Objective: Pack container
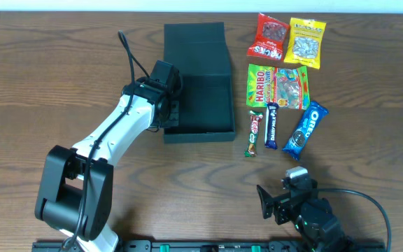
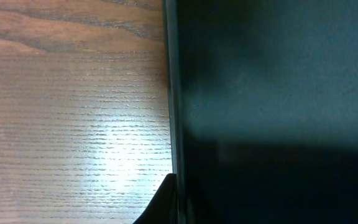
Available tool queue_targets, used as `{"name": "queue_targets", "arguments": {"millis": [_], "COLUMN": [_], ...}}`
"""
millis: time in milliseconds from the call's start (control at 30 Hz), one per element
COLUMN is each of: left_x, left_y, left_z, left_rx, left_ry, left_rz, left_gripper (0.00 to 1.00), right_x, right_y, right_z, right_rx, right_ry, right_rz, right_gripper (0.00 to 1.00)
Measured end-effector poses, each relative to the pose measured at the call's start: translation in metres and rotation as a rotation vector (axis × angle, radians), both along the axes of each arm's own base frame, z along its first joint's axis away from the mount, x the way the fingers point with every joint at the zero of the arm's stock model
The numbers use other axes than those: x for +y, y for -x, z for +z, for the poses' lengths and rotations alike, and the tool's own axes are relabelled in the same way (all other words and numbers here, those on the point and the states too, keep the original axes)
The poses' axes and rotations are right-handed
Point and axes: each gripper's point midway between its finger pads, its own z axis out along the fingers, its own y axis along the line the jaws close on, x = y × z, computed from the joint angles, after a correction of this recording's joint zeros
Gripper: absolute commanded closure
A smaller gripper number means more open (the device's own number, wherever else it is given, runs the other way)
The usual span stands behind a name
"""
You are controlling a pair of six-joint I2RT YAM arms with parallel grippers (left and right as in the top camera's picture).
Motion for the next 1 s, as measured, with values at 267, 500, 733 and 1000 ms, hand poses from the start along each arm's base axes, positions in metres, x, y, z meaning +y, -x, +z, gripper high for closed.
{"name": "queue_targets", "arguments": {"millis": [267, 500, 733, 1000], "left_x": [0.001, -0.013, -0.012, -0.007], "left_y": [0.005, -0.033, -0.029, -0.017], "left_z": [0.004, 0.095, 0.151, 0.145], "left_rx": [0.026, -0.143, -0.255, -0.203], "left_ry": [-0.011, 0.060, 0.106, 0.084], "left_rz": [-0.003, 0.012, 0.012, 0.012], "left_gripper": [0.05, 0.05, 0.05, 0.05], "right_x": [0.000, 0.000, 0.024, 0.072], "right_y": [0.000, 0.000, -0.019, 0.002], "right_z": [0.000, 0.000, 0.049, 0.097], "right_rx": [0.000, -0.002, -0.154, 0.034], "right_ry": [0.000, -0.001, -0.216, -0.773], "right_rz": [0.000, -0.001, 0.011, 0.114], "right_gripper": [0.01, 0.01, 0.01, 0.01]}}
